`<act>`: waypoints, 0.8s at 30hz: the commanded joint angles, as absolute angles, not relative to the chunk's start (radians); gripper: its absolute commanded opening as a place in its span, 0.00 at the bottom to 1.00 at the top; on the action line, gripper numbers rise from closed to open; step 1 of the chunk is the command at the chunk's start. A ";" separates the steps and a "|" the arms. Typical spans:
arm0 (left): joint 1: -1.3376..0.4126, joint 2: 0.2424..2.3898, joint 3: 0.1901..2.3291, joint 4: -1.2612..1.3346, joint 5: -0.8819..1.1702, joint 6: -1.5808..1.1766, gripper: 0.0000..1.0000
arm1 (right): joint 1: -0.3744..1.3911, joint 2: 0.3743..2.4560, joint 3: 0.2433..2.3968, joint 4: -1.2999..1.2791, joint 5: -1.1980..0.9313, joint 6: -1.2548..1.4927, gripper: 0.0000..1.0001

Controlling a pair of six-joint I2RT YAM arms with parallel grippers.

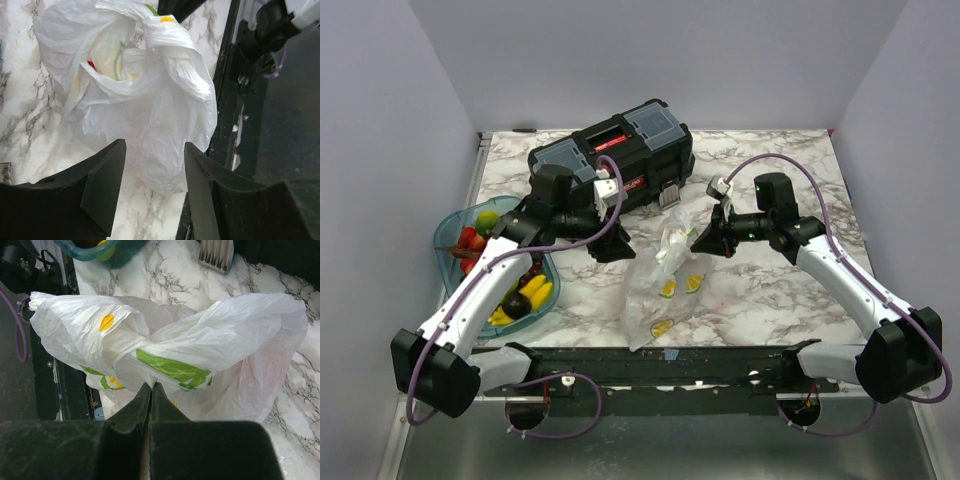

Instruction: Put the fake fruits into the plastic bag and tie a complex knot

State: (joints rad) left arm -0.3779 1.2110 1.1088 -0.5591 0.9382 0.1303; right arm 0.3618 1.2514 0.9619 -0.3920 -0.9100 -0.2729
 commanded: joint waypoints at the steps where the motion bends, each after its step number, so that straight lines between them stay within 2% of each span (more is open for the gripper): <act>1: -0.503 1.187 1.124 -0.671 0.696 0.309 0.52 | 0.365 1.236 0.950 -0.371 -0.940 -0.251 0.01; 7: -0.625 1.193 1.135 -0.597 0.504 0.285 0.55 | 0.365 1.235 0.948 -0.376 -0.942 -0.240 0.01; 16: -0.773 1.219 1.166 -0.578 0.389 0.284 0.62 | 0.381 1.226 0.929 -0.341 -0.926 -0.194 0.01; 24: -0.835 1.253 1.226 -0.594 0.339 0.273 0.67 | 0.402 1.216 0.923 -0.326 -0.879 -0.173 0.01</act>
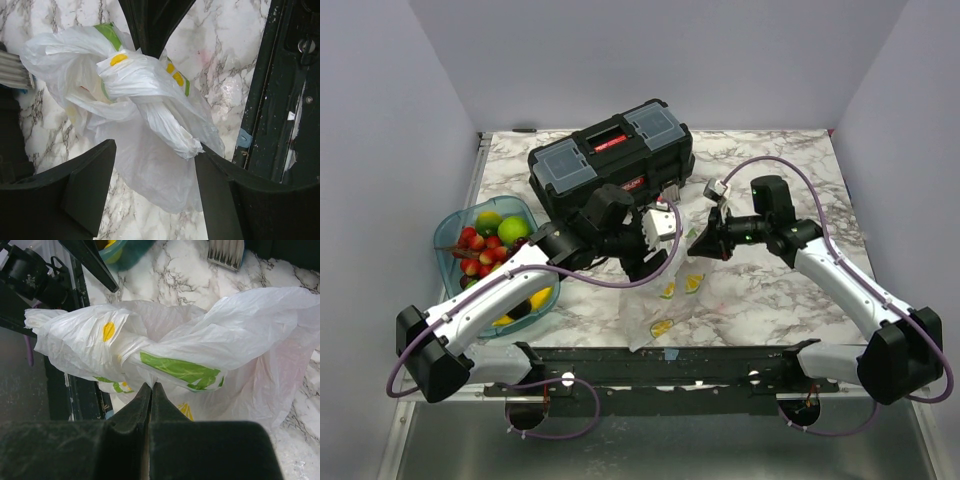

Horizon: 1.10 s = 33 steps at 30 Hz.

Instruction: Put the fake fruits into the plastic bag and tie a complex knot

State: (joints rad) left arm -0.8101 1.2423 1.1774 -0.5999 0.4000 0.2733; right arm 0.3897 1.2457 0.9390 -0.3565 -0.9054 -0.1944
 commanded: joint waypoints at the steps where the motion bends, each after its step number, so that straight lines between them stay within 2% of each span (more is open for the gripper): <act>1: -0.840 1.260 1.233 -0.592 0.328 0.264 0.67 | 0.404 1.212 0.919 -0.323 -0.876 -0.172 0.01; 8: -0.851 1.302 1.296 -0.639 0.311 0.216 0.66 | 0.414 1.194 0.916 -0.331 -0.859 -0.186 0.01; 10: -0.851 1.311 1.306 -0.645 0.303 0.212 0.61 | 0.415 1.190 0.915 -0.333 -0.859 -0.190 0.01; 13: -0.846 1.324 1.309 -0.658 0.313 0.221 0.37 | 0.415 1.189 0.917 -0.344 -0.857 -0.199 0.01; 17: -0.821 1.334 1.293 -0.662 0.328 0.208 0.13 | 0.415 1.179 0.919 -0.364 -0.852 -0.216 0.01; 18: -0.810 1.337 1.291 -0.665 0.334 0.199 0.03 | 0.415 1.177 0.920 -0.371 -0.844 -0.223 0.01; 19: -0.794 1.337 1.286 -0.666 0.339 0.186 0.00 | 0.415 1.174 0.921 -0.381 -0.829 -0.230 0.01; 29: -0.525 1.306 1.185 -0.642 0.415 0.065 0.00 | 0.403 1.127 0.890 -0.512 -0.571 -0.395 0.01; 33: -0.460 1.307 1.103 -0.612 0.402 0.051 0.00 | 0.329 1.121 0.828 -0.536 -0.519 -0.519 0.01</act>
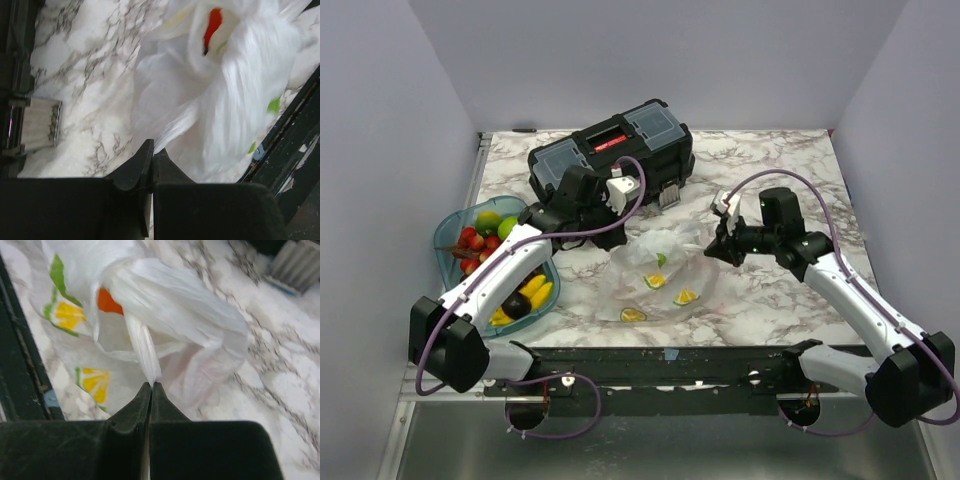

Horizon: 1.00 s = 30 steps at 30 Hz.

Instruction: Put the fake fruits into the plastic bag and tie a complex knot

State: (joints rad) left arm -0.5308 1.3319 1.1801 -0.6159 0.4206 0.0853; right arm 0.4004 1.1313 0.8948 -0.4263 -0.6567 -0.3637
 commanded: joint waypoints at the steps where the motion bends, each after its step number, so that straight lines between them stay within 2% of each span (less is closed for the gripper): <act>1: -0.451 1.305 1.077 -0.604 0.388 0.049 0.00 | 0.305 1.128 0.816 -0.541 -0.517 -0.549 0.01; 5: -0.413 1.325 1.011 -0.591 0.392 0.022 0.00 | 0.229 1.166 0.805 -0.555 -0.527 -0.628 0.01; 12: -0.430 1.342 0.986 -0.540 0.495 -0.045 0.00 | 0.230 1.193 0.857 -0.589 -0.750 -0.613 0.01; 16: -0.447 1.357 1.001 -0.518 0.524 -0.068 0.00 | 0.251 1.232 0.892 -0.596 -0.796 -0.597 0.01; 19: -0.455 1.361 1.006 -0.505 0.534 -0.076 0.00 | 0.270 1.255 0.894 -0.579 -0.779 -0.594 0.11; 22: -0.457 1.357 1.005 -0.495 0.540 -0.083 0.00 | 0.297 1.263 0.882 -0.539 -0.750 -0.580 0.31; 24: -0.457 1.353 1.002 -0.491 0.544 -0.086 0.00 | 0.316 1.269 0.875 -0.508 -0.732 -0.564 0.39; 27: -0.457 1.344 0.996 -0.486 0.547 -0.088 0.00 | 0.343 1.280 0.865 -0.472 -0.701 -0.542 0.42; 30: -0.457 1.339 0.992 -0.486 0.546 -0.086 0.00 | 0.350 1.287 0.849 -0.419 -0.662 -0.514 0.38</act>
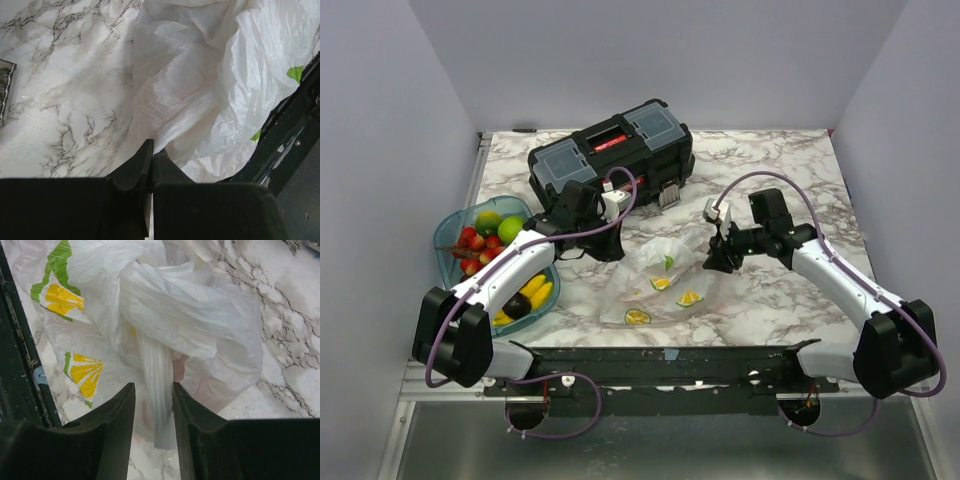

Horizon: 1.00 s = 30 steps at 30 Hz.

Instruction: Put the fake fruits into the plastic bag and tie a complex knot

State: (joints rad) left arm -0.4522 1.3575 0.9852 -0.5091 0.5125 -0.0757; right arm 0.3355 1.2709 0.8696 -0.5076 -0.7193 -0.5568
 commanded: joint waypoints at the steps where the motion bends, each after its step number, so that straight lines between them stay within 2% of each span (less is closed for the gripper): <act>1: -0.457 1.337 0.991 -0.487 0.545 -0.085 0.00 | 0.350 1.290 0.847 -0.403 -0.644 -0.508 0.35; 5: -0.446 1.313 0.986 -0.486 0.536 -0.086 0.00 | 0.349 1.296 0.856 -0.417 -0.577 -0.525 0.02; 6: -0.437 1.299 0.985 -0.489 0.530 -0.085 0.00 | 0.350 1.289 0.858 -0.424 -0.554 -0.535 0.01; 10: -0.379 1.234 0.985 -0.519 0.524 -0.067 0.00 | 0.347 1.246 0.860 -0.439 -0.403 -0.547 0.01; 15: -0.280 1.136 0.978 -0.551 0.536 -0.054 0.00 | 0.317 1.159 0.878 -0.462 -0.313 -0.602 0.01; 22: -0.215 1.079 0.988 -0.614 0.514 0.127 0.00 | 0.216 1.118 0.871 -0.516 -0.303 -0.689 0.01; 27: -0.155 1.102 0.887 -0.614 0.438 0.247 0.00 | 0.065 1.173 0.766 -0.462 -0.317 -0.802 0.01; 30: -0.164 1.103 0.814 -0.575 0.438 0.297 0.00 | 0.047 1.199 0.692 -0.429 -0.324 -0.841 0.00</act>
